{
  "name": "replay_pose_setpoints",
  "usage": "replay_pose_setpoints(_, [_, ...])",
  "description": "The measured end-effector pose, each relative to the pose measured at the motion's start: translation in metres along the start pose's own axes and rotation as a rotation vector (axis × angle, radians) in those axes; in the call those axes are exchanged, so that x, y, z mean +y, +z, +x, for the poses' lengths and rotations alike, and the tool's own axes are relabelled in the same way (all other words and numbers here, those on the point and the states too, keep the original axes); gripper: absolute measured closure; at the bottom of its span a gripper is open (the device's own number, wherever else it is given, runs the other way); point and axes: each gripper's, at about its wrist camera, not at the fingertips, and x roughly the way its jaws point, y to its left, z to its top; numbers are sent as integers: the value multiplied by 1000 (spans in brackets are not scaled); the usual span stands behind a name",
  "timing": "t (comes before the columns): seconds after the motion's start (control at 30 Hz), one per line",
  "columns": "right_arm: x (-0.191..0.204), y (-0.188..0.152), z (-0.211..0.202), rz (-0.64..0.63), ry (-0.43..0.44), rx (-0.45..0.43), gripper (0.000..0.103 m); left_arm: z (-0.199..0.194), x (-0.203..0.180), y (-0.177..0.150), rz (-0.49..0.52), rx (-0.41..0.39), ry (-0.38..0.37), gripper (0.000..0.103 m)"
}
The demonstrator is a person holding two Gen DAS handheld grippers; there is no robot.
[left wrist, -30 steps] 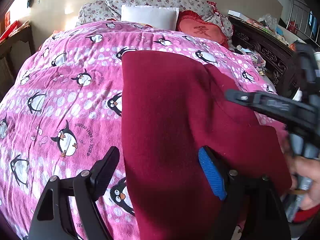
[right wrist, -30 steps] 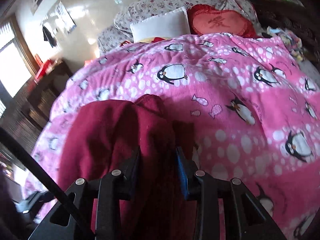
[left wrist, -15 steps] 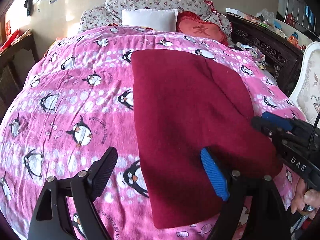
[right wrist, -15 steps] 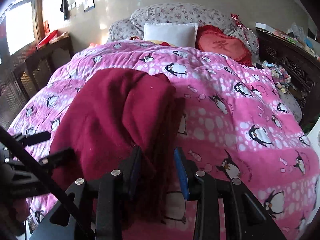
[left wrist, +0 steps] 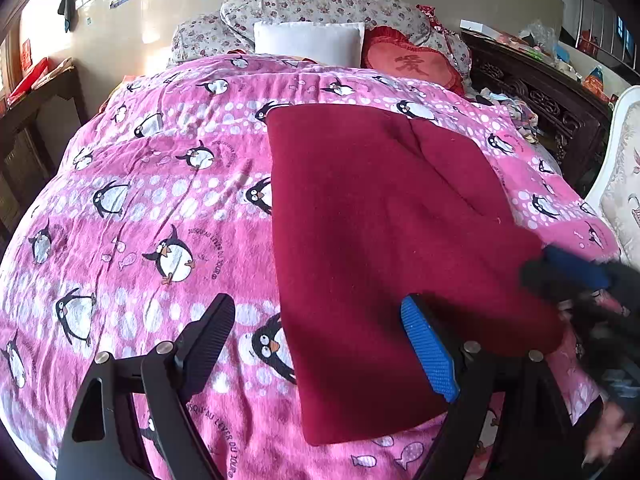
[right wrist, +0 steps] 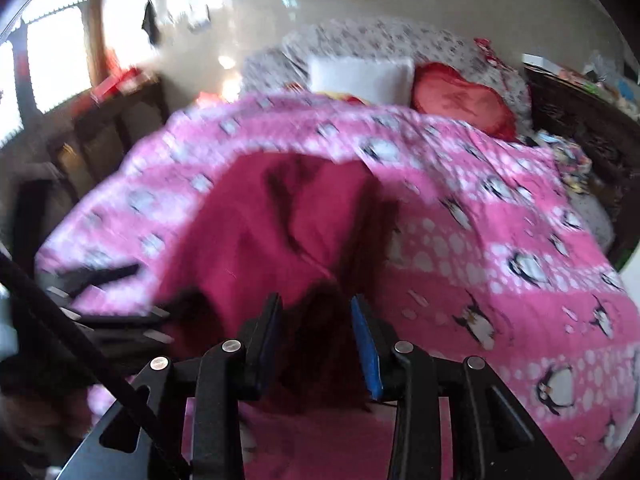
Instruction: Fold small clothes
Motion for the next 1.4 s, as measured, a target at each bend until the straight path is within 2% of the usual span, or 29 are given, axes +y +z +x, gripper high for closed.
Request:
replay_pose_setpoints(0.07, [-8, -8, 11, 45, 27, 30, 64, -4, 0, -1, 6, -6, 12, 18])
replay_pose_setpoints(0.23, [-13, -5, -9, 88, 74, -28, 63, -15, 0, -2, 7, -32, 45, 18])
replay_pose_setpoints(0.27, [-13, -4, -14, 95, 80, -40, 62, -17, 1, -2, 4, -39, 49, 18])
replay_pose_setpoints(0.33, [-12, -2, -25, 109, 95, -76, 50, -23, 2, -2, -4, -57, 67, 18])
replay_pose_setpoints(0.37, [-11, -2, -30, 118, 102, -95, 48, -25, 3, -2, -8, -63, 73, 18])
replay_pose_setpoints(0.47, [-7, 1, -37, 124, 114, -111, 47, -30, 4, -1, -12, -69, 78, 18])
replay_pose_setpoints(0.63, [-3, 3, -39, 129, 118, -119, 40, -33, 5, 0, -19, -75, 82, 18])
replay_pose_setpoints(0.7, [-2, 3, -38, 139, 110, -119, 35, -34, 5, -1, -25, -73, 80, 18])
replay_pose_setpoints(0.87, [0, 2, -34, 149, 79, -118, 32, -33, 9, -1, -50, -68, 76, 16])
replay_pose_setpoints(0.93, [3, 1, -34, 138, 54, -129, 28, -32, 9, -2, -61, -68, 81, 15])
replay_pose_setpoints(1.2, [11, 0, -32, 92, -3, -140, 21, -34, 9, -6, -52, -78, 97, 15])
replay_pose_setpoints(1.4, [8, -2, -35, 107, -12, -148, 19, -40, 9, -8, -49, -98, 122, 14])
